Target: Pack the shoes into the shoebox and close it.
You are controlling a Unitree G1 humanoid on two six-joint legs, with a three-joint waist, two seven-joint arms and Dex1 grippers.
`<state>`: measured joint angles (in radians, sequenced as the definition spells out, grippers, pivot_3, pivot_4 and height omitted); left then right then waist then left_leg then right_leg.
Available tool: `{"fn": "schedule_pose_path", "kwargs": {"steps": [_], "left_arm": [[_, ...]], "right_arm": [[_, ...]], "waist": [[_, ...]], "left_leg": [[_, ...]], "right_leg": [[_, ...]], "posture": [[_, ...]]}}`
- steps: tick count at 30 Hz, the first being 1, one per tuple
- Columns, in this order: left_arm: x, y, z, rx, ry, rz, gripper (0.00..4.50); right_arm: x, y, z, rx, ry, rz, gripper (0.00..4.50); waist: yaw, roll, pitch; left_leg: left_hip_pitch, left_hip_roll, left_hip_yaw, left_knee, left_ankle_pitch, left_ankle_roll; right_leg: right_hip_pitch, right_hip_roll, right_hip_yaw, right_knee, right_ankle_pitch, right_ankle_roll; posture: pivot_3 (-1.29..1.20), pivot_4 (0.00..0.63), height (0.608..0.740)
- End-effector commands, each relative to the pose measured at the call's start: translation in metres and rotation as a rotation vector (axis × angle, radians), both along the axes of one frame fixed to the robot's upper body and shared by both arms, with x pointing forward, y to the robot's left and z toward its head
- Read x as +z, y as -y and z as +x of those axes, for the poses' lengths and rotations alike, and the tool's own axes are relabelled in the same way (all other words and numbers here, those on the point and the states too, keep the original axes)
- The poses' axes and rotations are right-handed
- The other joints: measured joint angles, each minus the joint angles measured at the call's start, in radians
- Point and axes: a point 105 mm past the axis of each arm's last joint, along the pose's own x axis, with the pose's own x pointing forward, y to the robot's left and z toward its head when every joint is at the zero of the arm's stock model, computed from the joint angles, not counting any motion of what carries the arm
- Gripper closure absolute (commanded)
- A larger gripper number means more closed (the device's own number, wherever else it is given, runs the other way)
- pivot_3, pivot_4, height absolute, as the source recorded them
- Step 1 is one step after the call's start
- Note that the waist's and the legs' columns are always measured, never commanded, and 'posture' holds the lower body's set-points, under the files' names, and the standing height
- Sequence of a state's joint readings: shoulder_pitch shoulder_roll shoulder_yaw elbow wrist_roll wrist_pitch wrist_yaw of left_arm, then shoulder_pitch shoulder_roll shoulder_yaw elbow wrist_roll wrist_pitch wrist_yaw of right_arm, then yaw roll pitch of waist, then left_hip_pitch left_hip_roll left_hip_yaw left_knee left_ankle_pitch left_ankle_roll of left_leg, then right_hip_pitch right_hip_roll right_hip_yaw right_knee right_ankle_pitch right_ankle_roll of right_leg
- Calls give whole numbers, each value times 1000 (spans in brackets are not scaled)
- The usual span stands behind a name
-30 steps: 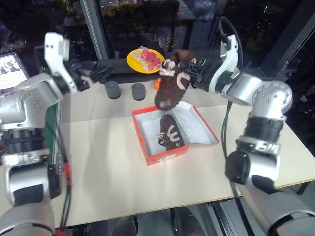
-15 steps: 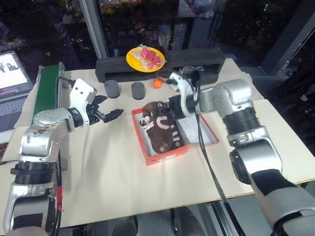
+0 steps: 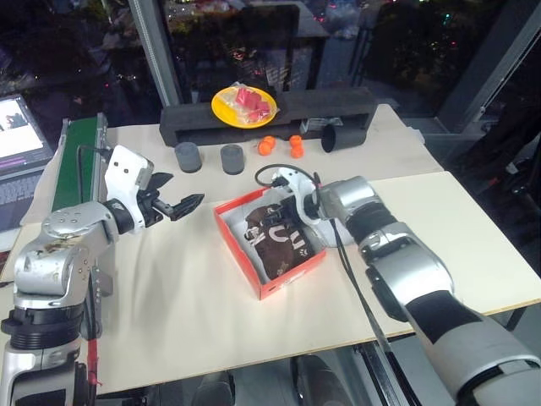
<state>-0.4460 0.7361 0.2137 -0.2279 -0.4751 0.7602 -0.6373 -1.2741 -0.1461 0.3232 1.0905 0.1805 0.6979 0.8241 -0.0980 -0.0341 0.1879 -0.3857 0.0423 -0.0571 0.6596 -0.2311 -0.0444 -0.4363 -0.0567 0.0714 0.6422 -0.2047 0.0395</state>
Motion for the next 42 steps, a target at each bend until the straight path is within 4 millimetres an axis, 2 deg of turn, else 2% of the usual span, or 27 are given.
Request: {"fn": "schedule_pose_path", "kwargs": {"steps": [1, 2, 4, 6, 7, 11, 13, 15, 19, 20, 22, 23, 27, 29, 31, 32, 34, 38, 40, 42], "left_arm": [[6, 6, -5, -18, 29, 9, 0], [4, 8, -6, -25, 25, 15, 0], [1, 12, -8, -47, 15, 26, 0], [-1, 15, -9, -64, 7, 31, 0], [-2, 16, -9, -75, 3, 33, 0], [-7, 25, -11, -137, -15, 59, 0], [-9, 29, -12, -183, -19, 80, 0], [-11, 36, -14, -244, -29, 99, 0], [-12, 44, -15, -332, -34, 137, 0], [-13, 48, -17, -373, -41, 150, 0], [-16, 56, -23, -469, -64, 187, 0], [-17, 59, -25, -506, -72, 211, 0], [-16, 64, -19, -564, -84, 259, 0], [-13, 65, -15, -585, -85, 280, 0], [-12, 63, -11, -593, -91, 301, 0], [-11, 62, -9, -595, -95, 313, 0], [-10, 62, -4, -604, -94, 335, 0], [-5, 65, 4, -622, -82, 345, 0], [2, 69, 7, -636, -70, 351, 0], [8, 70, 9, -642, -57, 355, 0]], "right_arm": [[-17, -6, -1, 39, 48, -98, 1928], [-16, -10, -1, 49, 53, -95, 1499], [-7, -19, -1, 59, 69, -65, 925], [8, -24, 2, 60, 93, -22, 236], [16, -26, 4, 58, 106, -2, 42], [58, -31, 8, 51, 154, 86, 42], [85, -32, 4, 52, 145, 159, 42], [114, -25, -5, 68, 152, 215, 42], [133, -6, -18, 80, 217, 215, 42], [136, 5, -24, 78, 250, 202, 42], [140, 32, -40, 75, 299, 172, 549], [140, 46, -52, 78, 312, 147, 739], [133, 92, -89, 10, 300, 67, 2051], [119, 119, -111, -43, 282, -18, 2815], [107, 134, -127, -87, 271, -75, 3463], [97, 143, -133, -114, 280, -125, 3855], [88, 159, -132, -249, 322, -148, 4452], [75, 157, -134, -278, 347, -152, 4452], [39, 168, -139, -276, 326, -290, 4452], [13, 169, -142, -291, 303, -285, 4452]], "waist": [[-5, 0, 0], [-7, 0, 0], [-6, 0, 0], [-2, 0, 0], [1, 0, 0], [4, 1, 0], [3, 1, 0], [3, 1, 1], [5, 1, 0], [5, 1, 0], [14, 1, 0], [26, 1, 1], [37, 2, 1], [35, 2, 2], [36, 2, 1], [34, 2, 1], [31, 1, 1], [27, 1, 1], [34, 0, 1], [47, -5, -2]], "left_leg": [[3, 0, 0, 0, 0, 0], [4, 0, 0, 0, 0, 0], [6, 0, 0, 0, 0, 0], [5, 0, -1, 0, 0, 0], [3, 0, -1, 0, 0, 0], [-6, -1, -1, 0, 0, 0], [-6, -1, -1, 0, 0, 0], [-6, -1, -1, -1, 0, 0], [-6, -1, -1, -1, 0, 0], [-6, -1, -1, -1, 0, 0], [-6, -1, -1, -1, 0, 0], [-6, -1, -2, -1, 0, 0], [-8, -3, -2, 0, 0, 0], [-8, -3, -2, 0, 0, 0], [-7, -3, -1, 0, 0, 0], [-7, -3, -2, 0, 0, 0], [-6, -3, -1, 0, 0, 1], [-5, -3, 1, 1, 0, 2], [-4, -4, 1, 1, 2, 4], [-5, -4, -1, 0, 1, 4]], "right_leg": [[3, 0, 0, -1, -4, 6], [4, 0, 0, -1, -4, 6], [6, 0, 0, -1, -4, 6], [5, 1, 0, -1, -3, 5], [4, 0, 0, -1, -2, 2], [-4, -1, 0, -1, 0, 0], [-4, -1, -1, -1, 0, 0], [-5, -1, -1, -1, 0, 0], [-4, -1, -1, -2, 0, 0], [-4, -1, -1, -2, 0, 0], [-4, -1, -1, -2, 0, 0], [-4, -1, -1, -2, -1, 0], [-5, -3, -1, -3, -2, 2], [-5, -3, -1, -3, -2, 3], [-4, -3, 0, -3, -3, 4], [-4, -2, 0, -3, -5, 7], [-3, -2, 0, -3, -6, 9], [-3, -2, 4, -2, -7, 9], [-2, -2, 4, -1, -7, 9], [-1, -2, 2, -3, -9, 10]], "posture": [[0, 150, 740], [0, 150, 740], [0, 150, 740], [0, 150, 740], [0, 150, 740], [0, 150, 740], [0, 150, 740], [0, 150, 740], [0, 150, 740], [0, 150, 740], [0, 150, 740], [0, 150, 740], [0, 150, 740], [0, 150, 740], [0, 150, 740], [0, 150, 740], [0, 150, 740], [0, 150, 740], [0, 150, 740], [0, 150, 740]]}}
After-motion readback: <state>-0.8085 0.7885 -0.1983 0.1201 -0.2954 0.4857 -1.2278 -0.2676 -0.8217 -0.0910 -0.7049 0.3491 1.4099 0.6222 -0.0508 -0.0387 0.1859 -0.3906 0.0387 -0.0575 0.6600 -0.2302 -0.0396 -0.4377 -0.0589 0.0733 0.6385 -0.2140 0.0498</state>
